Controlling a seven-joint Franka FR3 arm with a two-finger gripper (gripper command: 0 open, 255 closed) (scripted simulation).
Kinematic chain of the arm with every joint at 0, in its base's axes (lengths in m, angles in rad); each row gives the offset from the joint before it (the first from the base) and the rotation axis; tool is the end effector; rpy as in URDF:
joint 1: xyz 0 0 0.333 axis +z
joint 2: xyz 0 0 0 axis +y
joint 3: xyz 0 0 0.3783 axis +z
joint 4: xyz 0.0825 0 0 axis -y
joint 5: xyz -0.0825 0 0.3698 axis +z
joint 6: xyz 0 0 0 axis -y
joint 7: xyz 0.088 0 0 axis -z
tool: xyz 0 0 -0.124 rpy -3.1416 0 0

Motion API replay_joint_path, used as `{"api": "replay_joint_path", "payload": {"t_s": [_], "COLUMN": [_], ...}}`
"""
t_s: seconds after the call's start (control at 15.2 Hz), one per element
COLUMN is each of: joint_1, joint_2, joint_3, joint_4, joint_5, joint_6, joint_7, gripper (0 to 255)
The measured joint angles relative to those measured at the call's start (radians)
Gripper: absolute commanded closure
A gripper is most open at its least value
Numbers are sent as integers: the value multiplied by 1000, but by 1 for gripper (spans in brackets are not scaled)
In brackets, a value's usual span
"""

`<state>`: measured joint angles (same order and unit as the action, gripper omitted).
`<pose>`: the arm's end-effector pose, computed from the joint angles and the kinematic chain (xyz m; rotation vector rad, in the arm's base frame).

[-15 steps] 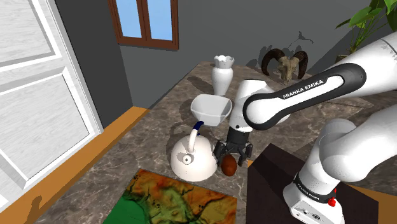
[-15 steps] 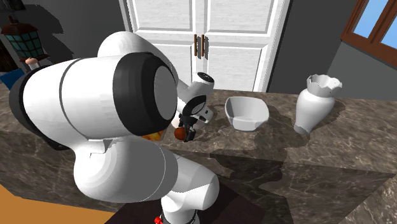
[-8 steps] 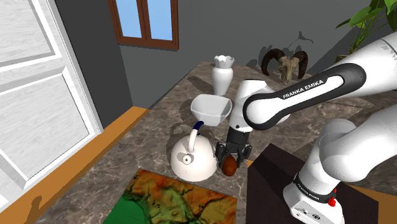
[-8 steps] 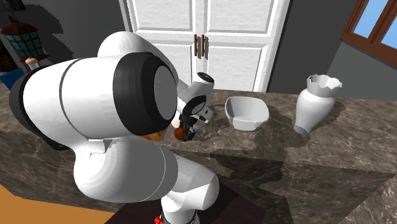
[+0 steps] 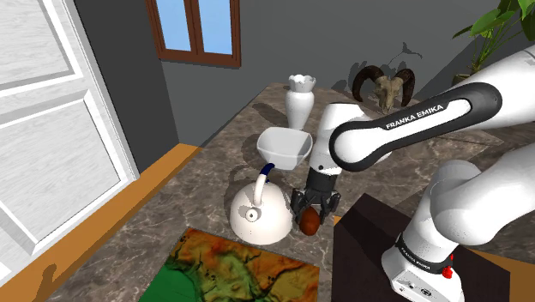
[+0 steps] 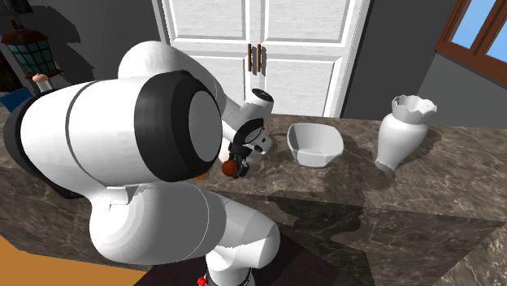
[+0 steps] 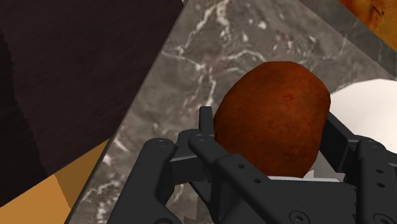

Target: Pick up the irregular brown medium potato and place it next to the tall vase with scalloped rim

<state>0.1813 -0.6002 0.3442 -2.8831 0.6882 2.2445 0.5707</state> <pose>0.2328 0.1584 0.3788 -2.7431 0.7798 0.2626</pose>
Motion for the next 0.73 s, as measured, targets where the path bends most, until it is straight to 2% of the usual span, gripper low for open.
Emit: {"api": "replay_joint_path", "payload": {"t_s": [0.73], "joint_1": [-22], "joint_2": [-118], "joint_3": [-36], "joint_4": [78], "joint_5": [-76], "joint_6": [-186], "joint_7": [73], "gripper": [255]}}
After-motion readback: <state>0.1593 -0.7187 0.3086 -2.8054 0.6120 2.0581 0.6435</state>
